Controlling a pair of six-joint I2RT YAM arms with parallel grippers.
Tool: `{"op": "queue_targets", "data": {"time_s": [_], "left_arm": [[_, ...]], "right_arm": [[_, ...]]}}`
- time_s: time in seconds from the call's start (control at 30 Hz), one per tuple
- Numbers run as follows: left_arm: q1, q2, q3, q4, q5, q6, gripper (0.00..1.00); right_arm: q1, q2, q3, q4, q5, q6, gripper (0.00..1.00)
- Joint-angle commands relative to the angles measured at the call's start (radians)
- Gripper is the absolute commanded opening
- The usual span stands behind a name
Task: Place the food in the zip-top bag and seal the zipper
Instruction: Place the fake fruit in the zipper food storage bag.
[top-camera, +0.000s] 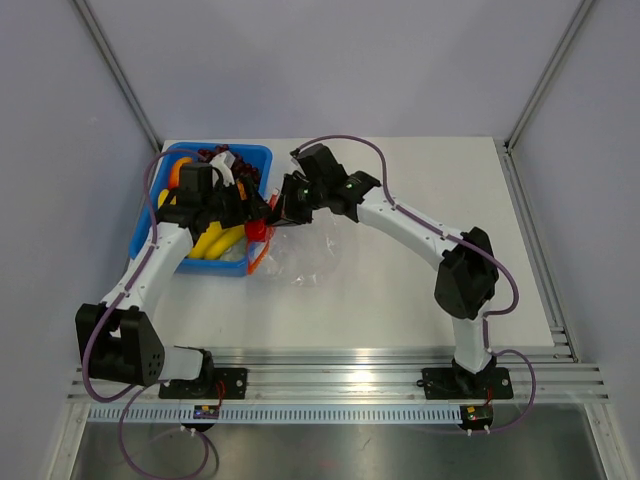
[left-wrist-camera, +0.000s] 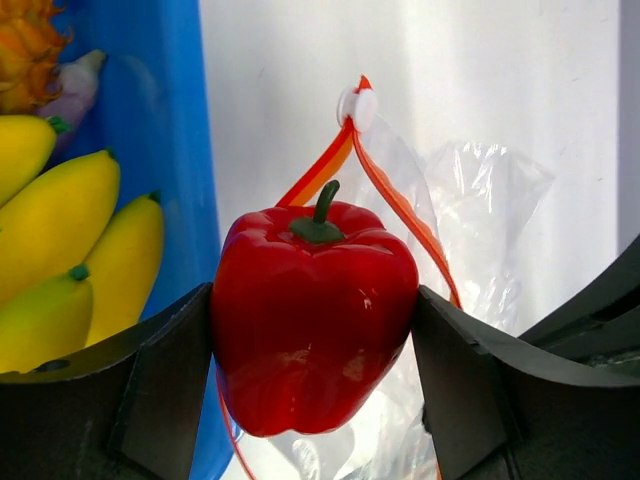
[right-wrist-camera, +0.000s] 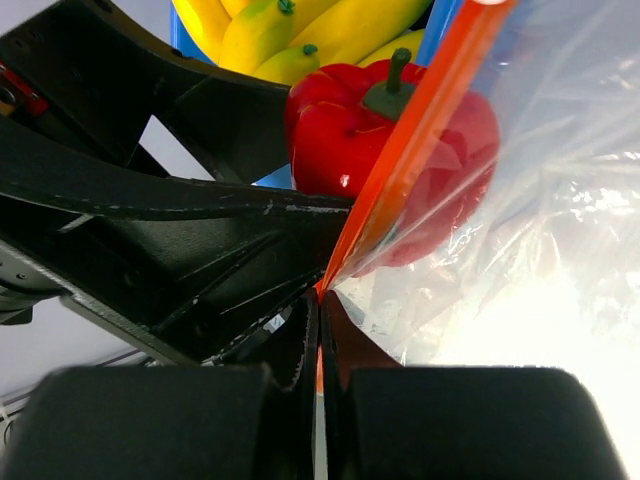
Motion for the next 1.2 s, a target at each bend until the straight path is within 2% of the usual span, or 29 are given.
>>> {"op": "queue_targets", "data": {"time_s": [0.0, 0.3, 0.4, 0.57, 0.9, 1.17], "left_arm": [[-0.033, -0.003, -0.025, 0.043, 0.206, -0.052, 0.38], [-0.045, 0.005, -0.054, 0.040, 0.214, -0.055, 0.40], [-0.045, -0.003, -0.063, 0.039, 0.231, -0.052, 0.49], [-0.045, -0.003, -0.062, 0.019, 0.245, -0.038, 0.70], [-0.045, 0.006, -0.060, 0.008, 0.257, -0.025, 0.94], [-0.045, -0.005, -0.059, -0.007, 0.245, -0.017, 0.96]], "right_arm": [[0.000, -0.077, -0.007, 0.188, -0.004, 0.035, 0.00], [0.000, -0.096, -0.026, 0.200, -0.001, 0.037, 0.00], [-0.002, -0.097, -0.033, 0.200, 0.002, 0.037, 0.00], [-0.003, -0.099, -0.043, 0.200, 0.004, 0.037, 0.00], [-0.008, -0.089, -0.036, 0.205, 0.002, 0.040, 0.00], [-0.009, -0.086, -0.040, 0.208, 0.001, 0.041, 0.00]]}}
